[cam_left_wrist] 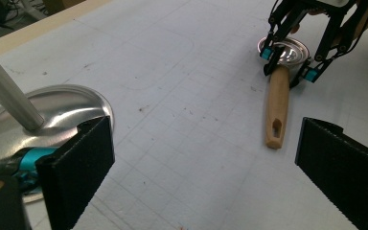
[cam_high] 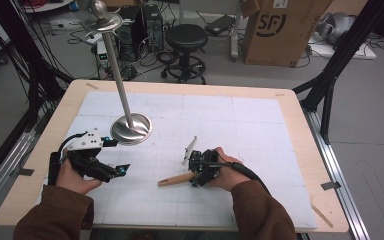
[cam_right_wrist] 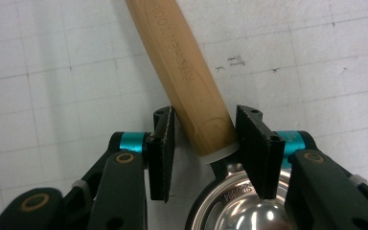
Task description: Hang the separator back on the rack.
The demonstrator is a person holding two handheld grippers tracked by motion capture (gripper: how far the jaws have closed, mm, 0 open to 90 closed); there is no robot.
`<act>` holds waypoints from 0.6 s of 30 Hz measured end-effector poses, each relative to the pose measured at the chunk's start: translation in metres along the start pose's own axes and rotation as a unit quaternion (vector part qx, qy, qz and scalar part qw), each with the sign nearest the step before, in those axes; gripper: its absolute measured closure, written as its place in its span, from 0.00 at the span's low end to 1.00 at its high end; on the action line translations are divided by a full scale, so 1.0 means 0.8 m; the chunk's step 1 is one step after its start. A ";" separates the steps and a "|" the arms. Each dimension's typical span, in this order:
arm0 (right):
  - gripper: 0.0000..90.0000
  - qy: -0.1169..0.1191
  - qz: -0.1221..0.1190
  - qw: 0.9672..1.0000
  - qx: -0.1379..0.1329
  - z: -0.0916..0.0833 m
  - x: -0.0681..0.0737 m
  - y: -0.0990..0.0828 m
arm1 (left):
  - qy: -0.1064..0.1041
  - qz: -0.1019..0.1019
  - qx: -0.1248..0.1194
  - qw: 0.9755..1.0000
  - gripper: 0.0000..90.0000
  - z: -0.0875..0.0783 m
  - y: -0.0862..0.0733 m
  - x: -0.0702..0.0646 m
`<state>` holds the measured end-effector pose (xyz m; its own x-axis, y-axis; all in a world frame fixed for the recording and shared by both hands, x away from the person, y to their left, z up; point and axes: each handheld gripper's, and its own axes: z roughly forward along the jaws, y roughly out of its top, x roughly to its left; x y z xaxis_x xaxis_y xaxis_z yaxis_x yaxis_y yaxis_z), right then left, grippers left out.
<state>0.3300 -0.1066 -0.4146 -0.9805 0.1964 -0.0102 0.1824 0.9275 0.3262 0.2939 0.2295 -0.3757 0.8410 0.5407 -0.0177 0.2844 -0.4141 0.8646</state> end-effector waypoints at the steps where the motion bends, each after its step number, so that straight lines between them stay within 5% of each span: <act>1: 0.65 0.000 0.001 1.000 0.002 -0.001 0.000 0.000 | -0.001 -0.001 -0.002 1.000 0.08 0.000 0.000 0.000; 18: 0.71 -0.014 0.009 1.000 0.005 -0.005 -0.002 -0.003 | -0.002 0.000 0.000 1.000 0.08 0.001 0.000 -0.001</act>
<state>0.3306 -0.1107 -0.4117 -0.9748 0.2212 -0.0304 0.2005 0.9271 0.3166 0.2936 0.2290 -0.3760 0.8430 0.5376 -0.0191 0.2837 -0.4142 0.8648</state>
